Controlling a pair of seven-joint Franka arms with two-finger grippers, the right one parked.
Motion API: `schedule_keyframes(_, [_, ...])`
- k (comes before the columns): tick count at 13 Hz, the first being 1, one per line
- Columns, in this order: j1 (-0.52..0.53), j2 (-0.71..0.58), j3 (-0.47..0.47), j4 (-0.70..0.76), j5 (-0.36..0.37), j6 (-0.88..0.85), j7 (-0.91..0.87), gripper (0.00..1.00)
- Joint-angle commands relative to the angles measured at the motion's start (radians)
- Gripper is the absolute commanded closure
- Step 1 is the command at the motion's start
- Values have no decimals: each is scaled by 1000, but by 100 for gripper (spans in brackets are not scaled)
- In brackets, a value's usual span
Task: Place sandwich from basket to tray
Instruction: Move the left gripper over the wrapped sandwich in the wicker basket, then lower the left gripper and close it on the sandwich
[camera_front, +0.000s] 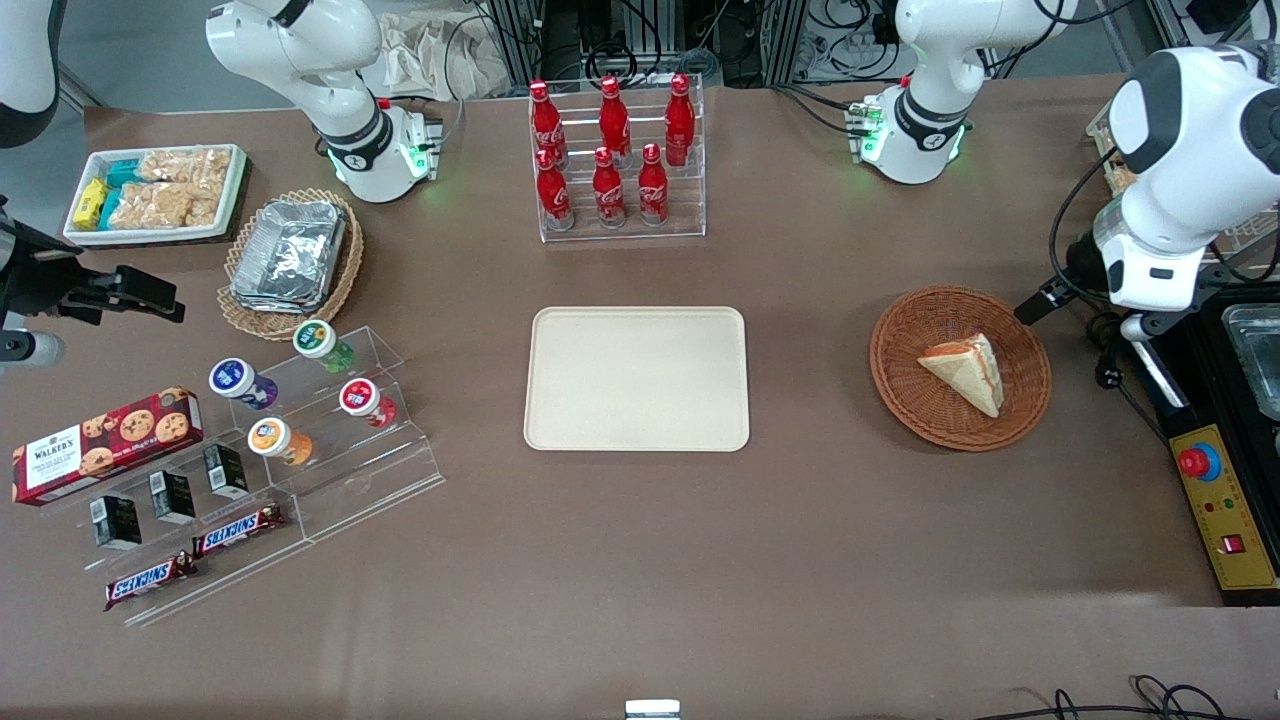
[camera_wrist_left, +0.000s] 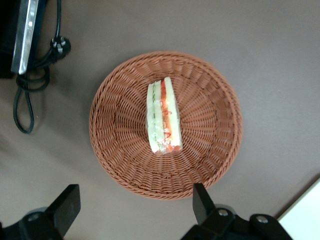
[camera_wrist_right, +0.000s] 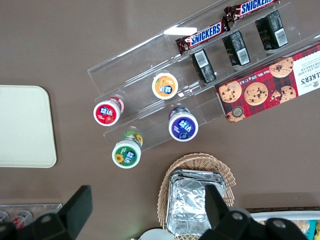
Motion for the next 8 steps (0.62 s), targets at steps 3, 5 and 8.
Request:
schedule_keyframes(3, [3, 16, 21, -178, 9, 246, -119, 0])
schedule_keyframes(5, [3, 52, 21, -189, 4, 285, -155, 0])
schedule_keyframes(8, [0, 101, 19, -209, 4, 357, -217, 0])
